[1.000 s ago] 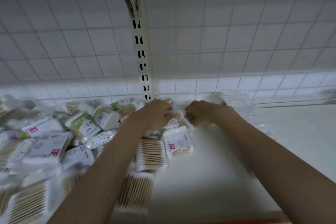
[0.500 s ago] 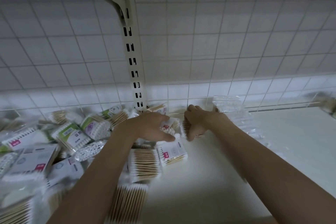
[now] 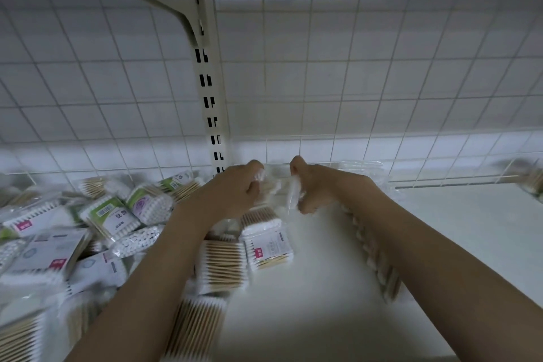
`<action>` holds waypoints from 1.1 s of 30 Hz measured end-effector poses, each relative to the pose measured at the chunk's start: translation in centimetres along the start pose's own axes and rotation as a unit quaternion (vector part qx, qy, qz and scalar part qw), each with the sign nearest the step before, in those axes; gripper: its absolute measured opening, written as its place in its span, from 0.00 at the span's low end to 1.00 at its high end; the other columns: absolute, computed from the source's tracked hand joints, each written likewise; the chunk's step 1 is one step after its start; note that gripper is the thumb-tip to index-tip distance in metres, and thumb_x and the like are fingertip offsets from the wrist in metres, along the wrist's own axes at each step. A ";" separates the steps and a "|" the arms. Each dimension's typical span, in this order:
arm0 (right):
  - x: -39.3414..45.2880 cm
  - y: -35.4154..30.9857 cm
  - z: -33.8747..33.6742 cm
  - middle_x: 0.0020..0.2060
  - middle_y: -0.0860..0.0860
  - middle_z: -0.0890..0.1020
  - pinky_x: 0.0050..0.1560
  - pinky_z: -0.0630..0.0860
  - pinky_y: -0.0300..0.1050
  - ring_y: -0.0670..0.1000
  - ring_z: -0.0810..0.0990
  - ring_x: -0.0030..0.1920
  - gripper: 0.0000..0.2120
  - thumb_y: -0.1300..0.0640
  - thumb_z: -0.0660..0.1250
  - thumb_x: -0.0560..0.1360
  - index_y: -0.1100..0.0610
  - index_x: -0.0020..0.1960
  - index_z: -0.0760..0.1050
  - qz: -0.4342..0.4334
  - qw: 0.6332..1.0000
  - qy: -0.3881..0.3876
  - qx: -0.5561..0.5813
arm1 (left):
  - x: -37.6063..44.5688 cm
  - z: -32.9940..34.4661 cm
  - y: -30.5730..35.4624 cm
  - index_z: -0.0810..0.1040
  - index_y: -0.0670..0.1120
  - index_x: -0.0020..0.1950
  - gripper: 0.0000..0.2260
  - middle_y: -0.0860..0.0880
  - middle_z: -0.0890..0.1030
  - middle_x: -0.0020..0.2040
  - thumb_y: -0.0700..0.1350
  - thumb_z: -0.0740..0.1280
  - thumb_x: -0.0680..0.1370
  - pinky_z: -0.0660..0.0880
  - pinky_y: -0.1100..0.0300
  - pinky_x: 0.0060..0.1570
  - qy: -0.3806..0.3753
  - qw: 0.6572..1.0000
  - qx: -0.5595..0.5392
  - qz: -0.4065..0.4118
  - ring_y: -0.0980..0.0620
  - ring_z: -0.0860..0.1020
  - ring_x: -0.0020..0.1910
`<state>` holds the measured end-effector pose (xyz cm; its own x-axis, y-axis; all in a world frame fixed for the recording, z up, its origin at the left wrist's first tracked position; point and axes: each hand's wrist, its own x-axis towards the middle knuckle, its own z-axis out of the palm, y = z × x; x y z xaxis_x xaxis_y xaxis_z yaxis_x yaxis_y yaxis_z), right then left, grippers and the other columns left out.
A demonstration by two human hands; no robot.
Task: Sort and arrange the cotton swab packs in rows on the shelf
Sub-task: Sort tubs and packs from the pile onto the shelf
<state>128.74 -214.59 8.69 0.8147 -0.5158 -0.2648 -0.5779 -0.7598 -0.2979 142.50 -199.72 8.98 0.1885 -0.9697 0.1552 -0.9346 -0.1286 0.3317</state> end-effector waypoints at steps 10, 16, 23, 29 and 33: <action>-1.7 1.3 -2.5 0.44 0.48 0.72 0.36 0.66 0.40 0.49 0.72 0.44 0.23 0.45 0.72 0.69 0.52 0.57 0.67 -0.076 0.990 0.114 0.026 | 1.5 0.0 1.2 0.60 0.43 0.62 0.11 0.47 0.75 0.32 0.43 0.53 0.81 0.66 0.66 0.22 0.061 0.998 -0.013 -0.007 0.53 0.71 0.25; -3.3 2.6 -3.2 0.49 0.50 0.69 0.34 0.65 0.39 0.44 0.70 0.40 0.20 0.52 0.67 0.71 0.52 0.58 0.62 -0.042 0.992 0.097 0.069 | 2.4 0.1 2.4 0.66 0.43 0.64 0.12 0.49 0.75 0.37 0.41 0.56 0.80 0.68 0.64 0.31 0.066 0.997 0.009 0.030 0.53 0.73 0.33; -6.0 2.7 -4.2 0.51 0.53 0.71 0.38 0.63 0.33 0.49 0.71 0.45 0.16 0.54 0.69 0.73 0.53 0.57 0.67 -0.100 0.965 0.226 0.090 | 2.9 -1.2 3.3 0.71 0.47 0.61 0.16 0.48 0.78 0.49 0.49 0.67 0.76 0.71 0.64 0.41 0.125 0.992 -0.026 0.001 0.52 0.77 0.44; -11.7 2.4 -3.7 0.41 0.44 0.78 0.40 0.75 0.37 0.44 0.76 0.41 0.11 0.60 0.72 0.70 0.52 0.49 0.74 -0.138 0.916 0.295 0.235 | 0.5 -1.4 5.0 0.79 0.43 0.50 0.10 0.51 0.78 0.37 0.47 0.70 0.73 0.68 0.69 0.35 0.208 0.977 -0.046 -0.003 0.55 0.74 0.34; -15.3 2.5 -2.2 0.45 0.40 0.79 0.41 0.75 0.35 0.43 0.78 0.42 0.16 0.58 0.72 0.70 0.45 0.53 0.73 -0.139 0.897 0.319 0.273 | -1.3 -0.1 7.5 0.79 0.43 0.54 0.10 0.49 0.81 0.44 0.46 0.66 0.77 0.70 0.60 0.44 0.231 0.971 -0.051 0.022 0.51 0.75 0.41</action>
<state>114.96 -209.53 14.04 0.6915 -0.5908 0.4156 -0.1443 -0.6767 -0.7219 135.28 -199.41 11.31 0.2862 -0.7738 0.5651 -0.9147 -0.0450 0.4017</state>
